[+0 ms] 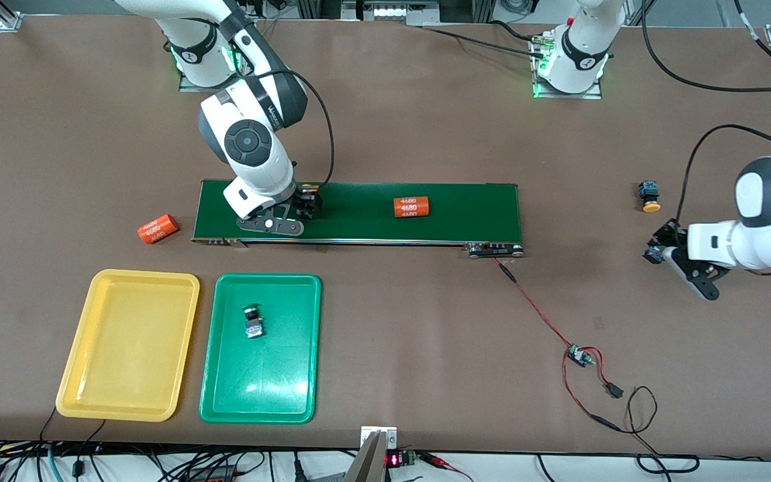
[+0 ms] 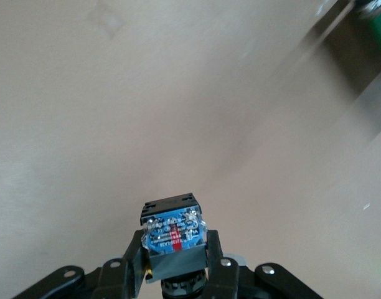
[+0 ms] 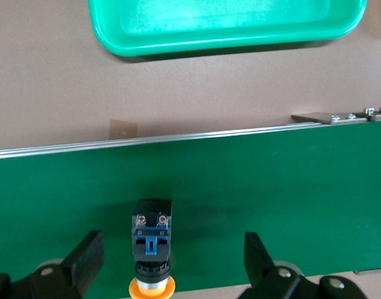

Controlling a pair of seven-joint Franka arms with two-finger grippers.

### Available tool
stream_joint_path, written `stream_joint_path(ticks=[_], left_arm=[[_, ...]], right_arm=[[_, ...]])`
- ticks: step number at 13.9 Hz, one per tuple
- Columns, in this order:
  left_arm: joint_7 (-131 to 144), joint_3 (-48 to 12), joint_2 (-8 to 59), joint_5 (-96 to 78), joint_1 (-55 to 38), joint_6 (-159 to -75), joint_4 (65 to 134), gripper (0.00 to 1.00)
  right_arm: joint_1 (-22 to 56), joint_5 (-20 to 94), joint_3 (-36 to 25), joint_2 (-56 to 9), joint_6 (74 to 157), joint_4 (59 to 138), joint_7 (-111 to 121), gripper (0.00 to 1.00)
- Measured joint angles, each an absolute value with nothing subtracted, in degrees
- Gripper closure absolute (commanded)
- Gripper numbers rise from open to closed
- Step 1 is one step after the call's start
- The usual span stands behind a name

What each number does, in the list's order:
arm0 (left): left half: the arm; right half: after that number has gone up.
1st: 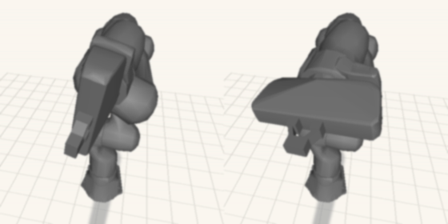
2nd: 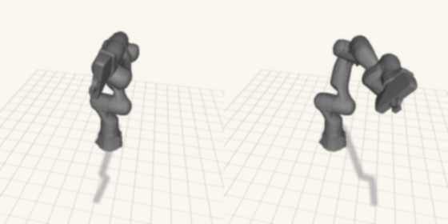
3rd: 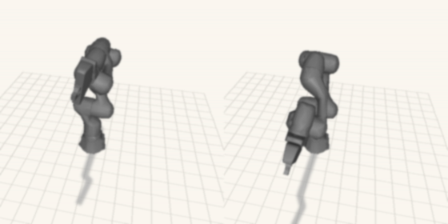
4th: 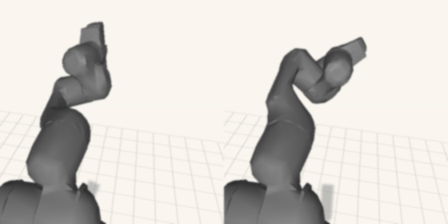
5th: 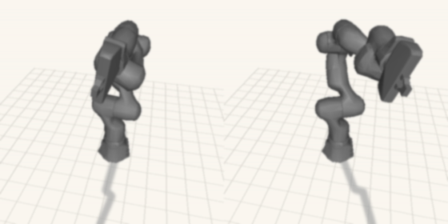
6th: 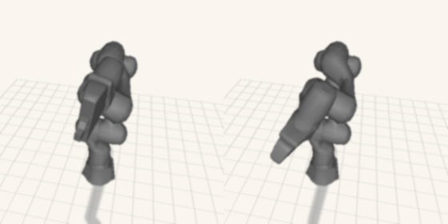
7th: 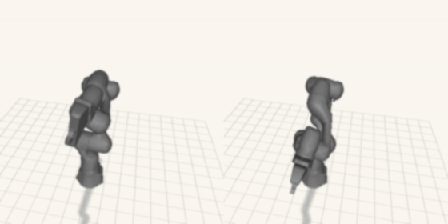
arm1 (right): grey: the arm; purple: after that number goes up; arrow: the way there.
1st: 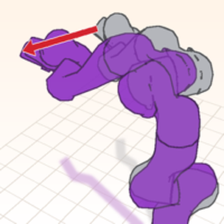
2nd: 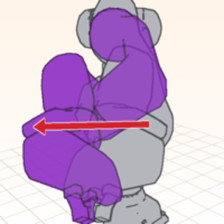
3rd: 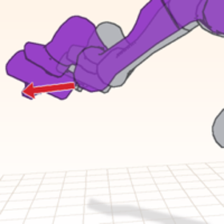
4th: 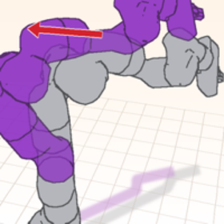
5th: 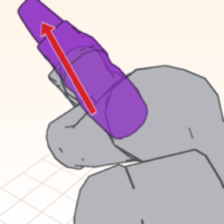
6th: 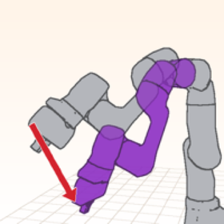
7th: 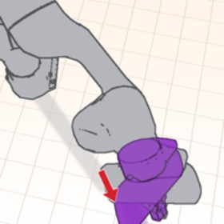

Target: Sort buttons by color to trays

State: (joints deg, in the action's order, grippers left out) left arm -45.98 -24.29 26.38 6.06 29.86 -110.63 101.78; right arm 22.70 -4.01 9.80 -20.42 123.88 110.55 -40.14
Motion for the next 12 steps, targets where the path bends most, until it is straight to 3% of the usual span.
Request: stream_joint_path(ticks=[7,10,12], left_arm=[[-16.83,-24.78,17.45,3.35,18.01,-110.58,108.46,1.00],[-8.84,-27.43,17.22,3.34,17.63,-110.75,108.46,1.00],[-4.07,-29.86,17.06,3.34,17.57,-110.80,108.45,1.00]], right_arm=[[22.70,-4.03,9.96,-20.39,126.92,115.12,-40.16,0.00],[22.70,-4.07,9.97,-20.38,127.11,115.31,-40.16,0.20],[22.67,-4.09,9.96,-20.38,127.17,115.32,-40.16,0.23]])
